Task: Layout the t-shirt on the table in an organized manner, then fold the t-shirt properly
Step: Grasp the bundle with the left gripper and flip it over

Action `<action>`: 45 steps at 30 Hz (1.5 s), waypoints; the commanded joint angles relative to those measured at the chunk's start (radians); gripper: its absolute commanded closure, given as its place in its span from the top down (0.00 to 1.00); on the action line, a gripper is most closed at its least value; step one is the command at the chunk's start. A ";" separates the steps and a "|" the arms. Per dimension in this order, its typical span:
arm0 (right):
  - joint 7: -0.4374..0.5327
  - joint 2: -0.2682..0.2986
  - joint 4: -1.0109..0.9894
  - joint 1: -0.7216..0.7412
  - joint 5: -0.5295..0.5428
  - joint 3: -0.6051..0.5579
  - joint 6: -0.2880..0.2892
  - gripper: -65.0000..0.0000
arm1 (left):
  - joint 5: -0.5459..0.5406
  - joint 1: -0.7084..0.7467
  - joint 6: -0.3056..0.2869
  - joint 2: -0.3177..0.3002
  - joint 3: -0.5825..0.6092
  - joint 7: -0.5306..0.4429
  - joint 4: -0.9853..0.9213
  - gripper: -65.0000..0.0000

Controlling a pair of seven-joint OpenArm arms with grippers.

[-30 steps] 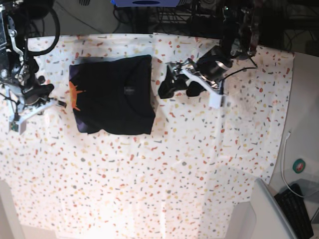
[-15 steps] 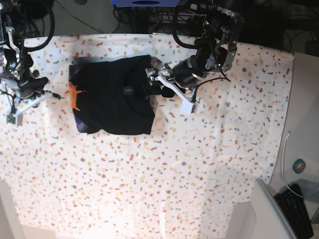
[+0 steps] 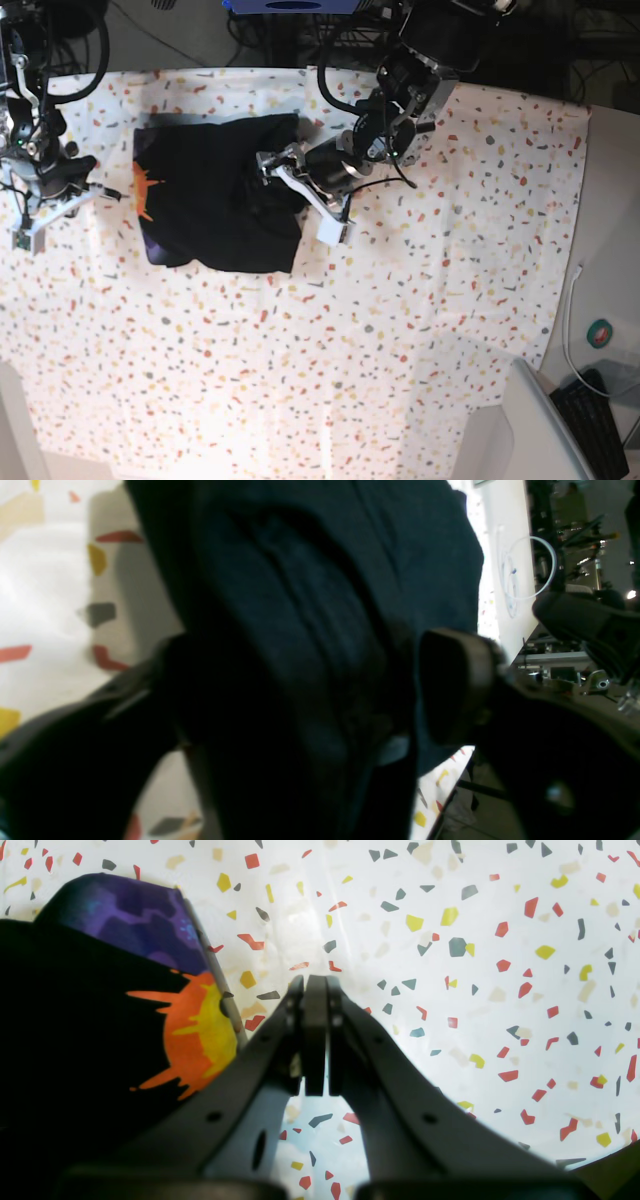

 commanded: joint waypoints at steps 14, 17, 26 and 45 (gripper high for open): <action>0.023 0.013 -0.064 -0.026 -0.004 0.138 0.011 0.00 | 0.150 -0.237 0.022 -0.114 0.153 0.384 0.010 0.00; 0.023 0.013 -0.066 -0.026 -0.004 0.138 0.011 0.00 | 0.248 -0.303 0.022 -0.169 0.284 0.475 0.078 0.00; 0.023 0.010 -0.067 -0.026 -0.004 0.131 0.011 0.00 | 0.478 -0.486 0.020 -0.197 0.689 0.506 0.122 0.00; 0.023 0.010 -0.067 -0.029 -0.004 0.134 0.009 0.00 | 0.824 -0.519 -0.110 0.098 0.701 0.412 -0.037 0.00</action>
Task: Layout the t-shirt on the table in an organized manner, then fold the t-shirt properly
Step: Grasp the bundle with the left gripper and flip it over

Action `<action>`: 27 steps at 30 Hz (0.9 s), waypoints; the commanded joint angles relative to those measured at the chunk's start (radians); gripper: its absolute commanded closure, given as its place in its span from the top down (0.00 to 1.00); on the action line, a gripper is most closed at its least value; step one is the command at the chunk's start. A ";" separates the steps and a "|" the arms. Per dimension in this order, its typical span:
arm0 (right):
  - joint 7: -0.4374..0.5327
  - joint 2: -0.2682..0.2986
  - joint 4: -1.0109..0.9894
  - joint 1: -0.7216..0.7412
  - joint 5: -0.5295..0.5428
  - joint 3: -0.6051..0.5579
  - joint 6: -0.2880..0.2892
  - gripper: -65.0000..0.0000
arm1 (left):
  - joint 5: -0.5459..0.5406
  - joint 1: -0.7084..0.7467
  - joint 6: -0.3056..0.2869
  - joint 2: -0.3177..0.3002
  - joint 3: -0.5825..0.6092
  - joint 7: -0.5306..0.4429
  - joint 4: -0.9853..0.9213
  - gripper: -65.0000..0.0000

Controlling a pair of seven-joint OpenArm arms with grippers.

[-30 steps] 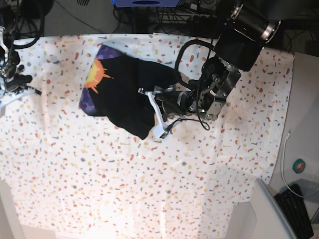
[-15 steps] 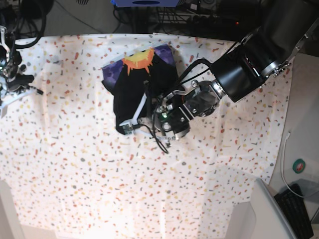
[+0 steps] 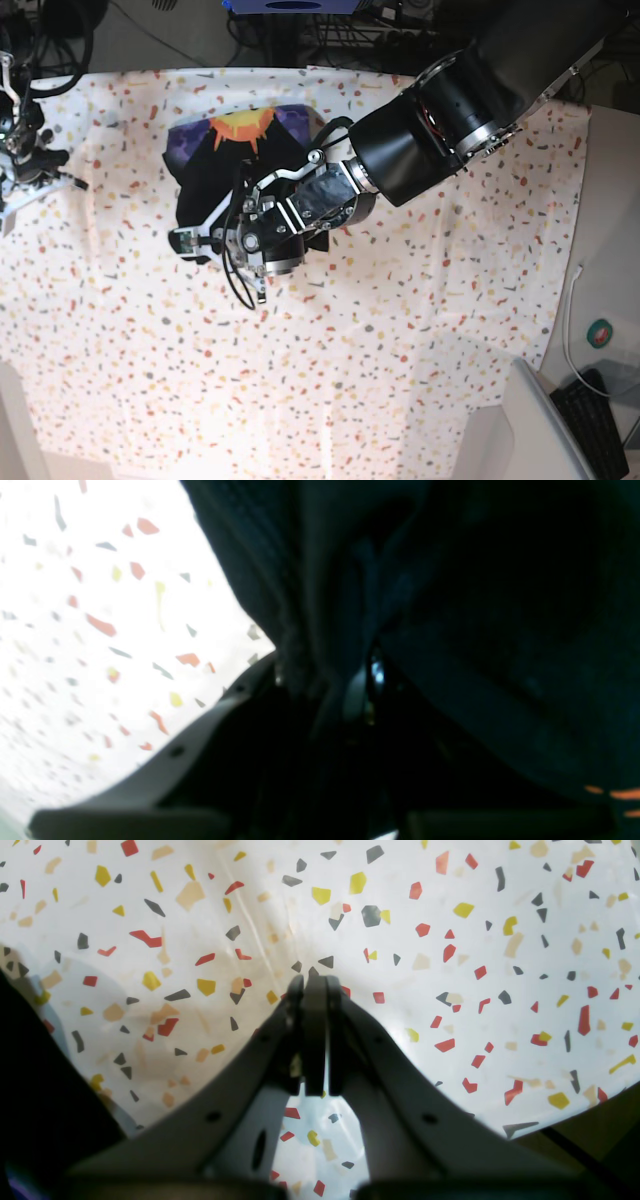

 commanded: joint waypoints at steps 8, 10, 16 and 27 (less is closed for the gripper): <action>0.017 0.017 0.012 0.006 -0.004 0.007 -0.001 0.00 | 0.020 -0.034 -0.005 0.022 0.001 -0.071 0.005 0.00; 0.017 0.017 0.012 0.006 -0.004 0.007 -0.001 0.00 | 0.020 -0.034 -0.005 0.030 0.001 -0.069 0.005 0.00; 0.017 0.017 0.012 0.006 -0.004 0.005 -0.001 0.00 | 0.020 -0.037 -0.006 0.033 0.001 -0.065 0.012 0.00; 0.017 0.017 0.012 0.006 -0.004 0.004 -0.001 0.00 | 0.012 -0.079 -0.008 0.035 -0.001 -0.065 0.016 0.35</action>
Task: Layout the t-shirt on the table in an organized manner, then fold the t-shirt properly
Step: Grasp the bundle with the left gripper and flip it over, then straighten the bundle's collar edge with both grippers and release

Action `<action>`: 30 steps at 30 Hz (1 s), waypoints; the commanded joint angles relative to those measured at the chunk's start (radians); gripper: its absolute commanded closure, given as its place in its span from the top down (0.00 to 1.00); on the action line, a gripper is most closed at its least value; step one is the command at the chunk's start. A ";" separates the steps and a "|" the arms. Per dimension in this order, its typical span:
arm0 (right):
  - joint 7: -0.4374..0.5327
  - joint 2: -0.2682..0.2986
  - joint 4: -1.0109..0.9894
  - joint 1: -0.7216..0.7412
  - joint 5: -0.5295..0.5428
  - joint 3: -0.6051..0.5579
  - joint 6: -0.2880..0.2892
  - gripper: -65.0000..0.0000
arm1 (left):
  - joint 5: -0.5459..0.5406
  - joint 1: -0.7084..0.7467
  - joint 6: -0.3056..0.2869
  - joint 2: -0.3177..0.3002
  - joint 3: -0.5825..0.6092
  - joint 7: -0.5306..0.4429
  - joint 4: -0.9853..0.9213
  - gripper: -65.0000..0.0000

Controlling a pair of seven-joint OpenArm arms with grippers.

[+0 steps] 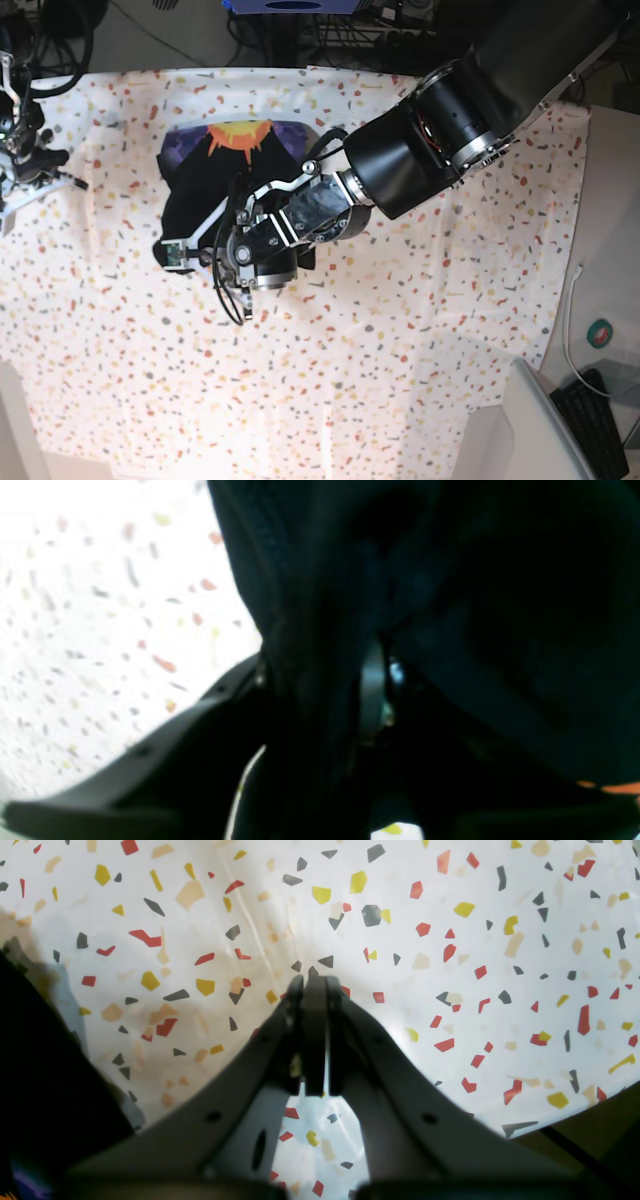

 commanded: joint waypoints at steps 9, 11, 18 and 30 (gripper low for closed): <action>0.017 0.015 0.013 0.006 -0.004 0.005 -0.001 0.00 | 0.009 -0.051 -0.141 0.009 -0.014 0.054 0.126 0.82; 0.017 0.007 0.019 0.006 -0.004 -0.011 -0.001 0.00 | 0.009 -0.051 -0.141 0.003 -0.037 0.085 0.170 0.87; 0.017 0.004 0.171 -0.028 -0.006 -0.147 -0.001 0.00 | 0.011 0.058 -0.140 -0.047 -0.345 0.238 0.482 0.28; 0.017 -0.005 0.317 -0.048 -0.006 -0.423 -0.005 0.00 | 0.011 0.716 -0.022 -0.127 -0.681 -0.142 0.776 0.00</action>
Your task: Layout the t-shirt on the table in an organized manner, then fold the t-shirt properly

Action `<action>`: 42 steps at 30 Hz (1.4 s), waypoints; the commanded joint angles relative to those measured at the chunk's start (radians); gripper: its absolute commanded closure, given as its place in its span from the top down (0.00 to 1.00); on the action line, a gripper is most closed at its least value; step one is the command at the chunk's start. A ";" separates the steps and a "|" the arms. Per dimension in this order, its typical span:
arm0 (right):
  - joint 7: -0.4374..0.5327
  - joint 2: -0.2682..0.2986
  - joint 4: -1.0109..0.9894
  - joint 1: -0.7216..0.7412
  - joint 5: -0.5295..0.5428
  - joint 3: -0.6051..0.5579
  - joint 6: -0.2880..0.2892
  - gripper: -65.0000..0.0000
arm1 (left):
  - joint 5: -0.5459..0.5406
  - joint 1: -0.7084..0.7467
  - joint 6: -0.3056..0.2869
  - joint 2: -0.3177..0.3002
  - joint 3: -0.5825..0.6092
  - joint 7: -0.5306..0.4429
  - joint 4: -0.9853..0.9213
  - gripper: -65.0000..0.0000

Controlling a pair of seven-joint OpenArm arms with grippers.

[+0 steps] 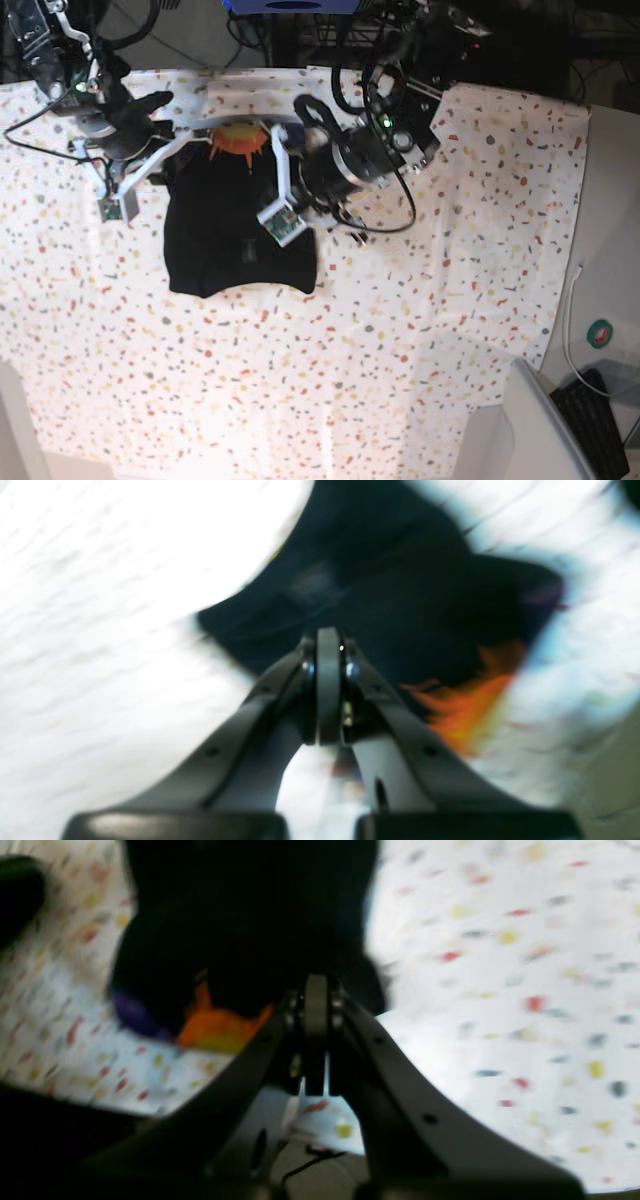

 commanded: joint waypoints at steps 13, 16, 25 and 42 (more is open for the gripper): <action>0.144 -0.034 -0.275 0.063 -0.005 -0.043 0.003 0.00 | -0.004 -0.002 0.100 -0.010 0.059 -0.184 -0.331 0.00; 0.177 -0.034 -0.326 0.058 -0.005 -0.043 0.003 0.00 | -0.007 -0.013 0.151 -0.010 0.098 -0.187 -0.352 0.00; 0.175 -0.003 -0.136 -0.010 -0.005 -0.032 -0.001 0.00 | -0.010 0.010 0.155 -0.050 0.091 -0.164 -0.134 0.00; 0.183 0.232 0.047 -0.608 -0.005 0.290 0.005 0.00 | -0.120 0.656 0.157 -0.384 -0.198 -0.569 0.222 0.00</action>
